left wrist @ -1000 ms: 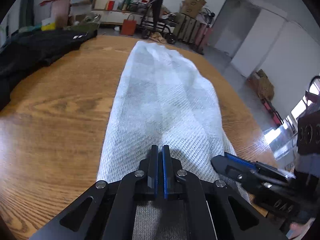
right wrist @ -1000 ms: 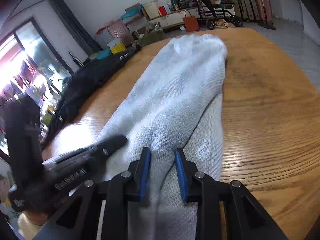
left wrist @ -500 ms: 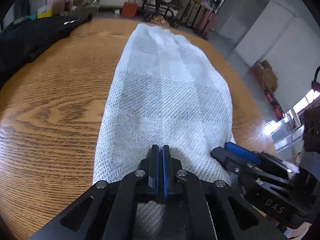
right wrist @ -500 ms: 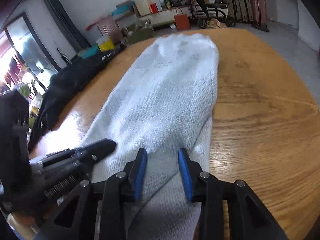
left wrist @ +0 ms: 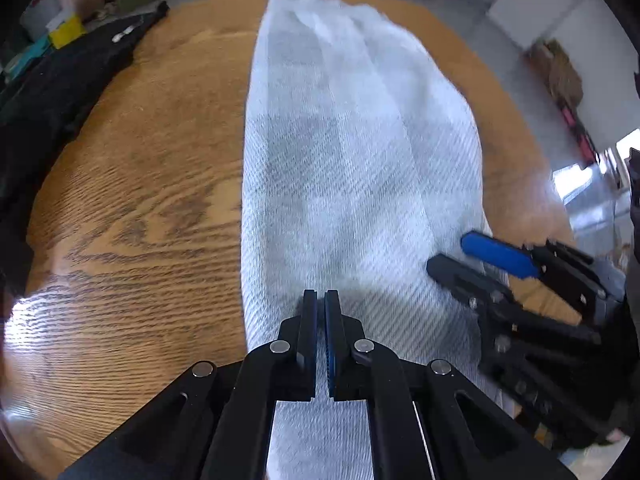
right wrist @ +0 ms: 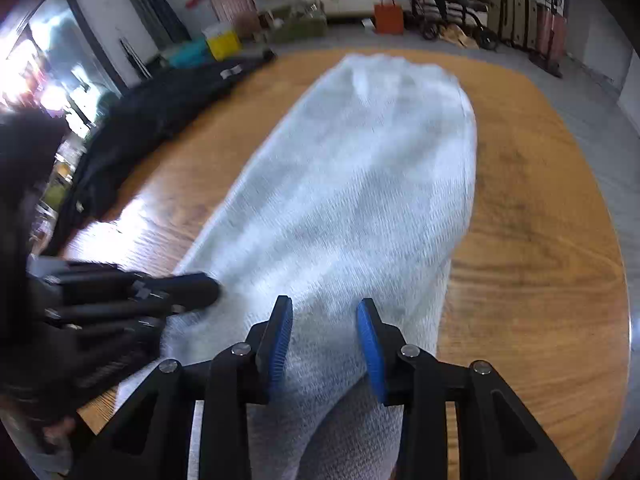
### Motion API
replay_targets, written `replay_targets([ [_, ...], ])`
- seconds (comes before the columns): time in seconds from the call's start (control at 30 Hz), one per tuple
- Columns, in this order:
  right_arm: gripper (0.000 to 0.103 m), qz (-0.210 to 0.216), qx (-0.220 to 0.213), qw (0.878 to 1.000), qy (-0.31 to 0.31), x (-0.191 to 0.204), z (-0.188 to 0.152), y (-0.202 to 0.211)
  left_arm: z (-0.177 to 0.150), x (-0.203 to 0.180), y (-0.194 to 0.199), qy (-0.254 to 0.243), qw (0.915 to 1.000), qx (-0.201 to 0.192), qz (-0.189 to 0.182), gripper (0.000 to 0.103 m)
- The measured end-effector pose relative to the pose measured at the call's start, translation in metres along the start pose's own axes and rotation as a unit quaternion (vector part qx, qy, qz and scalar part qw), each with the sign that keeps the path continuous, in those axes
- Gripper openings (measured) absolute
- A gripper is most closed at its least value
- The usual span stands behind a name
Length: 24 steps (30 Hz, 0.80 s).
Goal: Fold clothes
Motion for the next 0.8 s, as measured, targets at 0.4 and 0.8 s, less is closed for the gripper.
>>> replay_targets([
  [0.4,0.044,-0.007,0.041,0.999,-0.015,-0.004,0.003,-0.011,0.009,0.003,-0.018,-0.002,0.9991,0.041,0.007,0.006],
  [0.8,0.074,0.058,-0.03,0.996,-0.068,-0.032,-0.084,0.061,0.009,0.012,-0.014,0.016,0.9964,0.077,-0.034,0.006],
])
Point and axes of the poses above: each gripper's, at about its wrist camera, not at the fingertips, and y roughly against the way its jaws point, x to its left, z to its top, the point moved 7 cm from there along -y, roughly the way its jaws point, and after that the axes turned 5 degrees about -z, right-handed, at the moved point
